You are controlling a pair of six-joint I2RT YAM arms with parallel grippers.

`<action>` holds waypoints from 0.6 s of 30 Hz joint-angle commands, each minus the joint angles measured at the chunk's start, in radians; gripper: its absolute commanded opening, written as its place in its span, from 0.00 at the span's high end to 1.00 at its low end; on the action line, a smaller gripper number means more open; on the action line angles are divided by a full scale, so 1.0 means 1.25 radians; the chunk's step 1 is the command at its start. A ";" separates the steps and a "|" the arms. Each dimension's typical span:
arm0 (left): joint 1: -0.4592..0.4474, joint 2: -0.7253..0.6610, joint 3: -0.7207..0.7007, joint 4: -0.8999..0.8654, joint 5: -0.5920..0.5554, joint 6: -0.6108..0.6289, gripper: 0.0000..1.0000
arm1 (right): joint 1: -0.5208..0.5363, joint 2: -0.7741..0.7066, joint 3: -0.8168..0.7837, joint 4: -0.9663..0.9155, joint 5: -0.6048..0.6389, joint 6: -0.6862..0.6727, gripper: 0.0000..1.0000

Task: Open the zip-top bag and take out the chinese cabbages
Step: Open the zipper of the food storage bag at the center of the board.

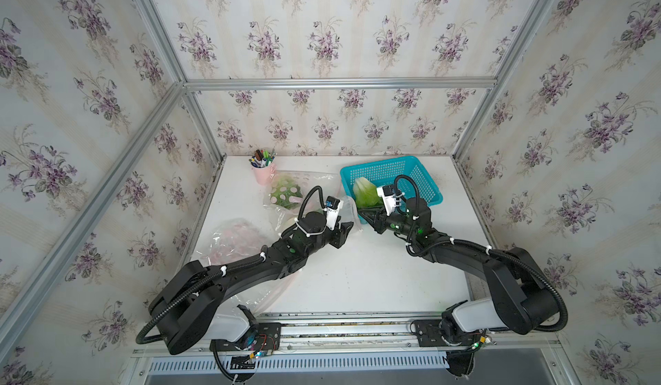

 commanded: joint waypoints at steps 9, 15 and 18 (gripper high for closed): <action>0.000 -0.154 0.005 -0.220 -0.059 0.111 0.46 | -0.001 -0.009 -0.094 0.140 -0.092 0.103 1.00; 0.000 -0.207 -0.003 -0.276 -0.075 0.127 0.41 | -0.001 0.072 -0.064 0.199 -0.099 0.130 1.00; 0.000 -0.220 -0.009 -0.285 -0.077 0.127 0.40 | 0.000 0.095 -0.042 0.210 -0.091 0.134 1.00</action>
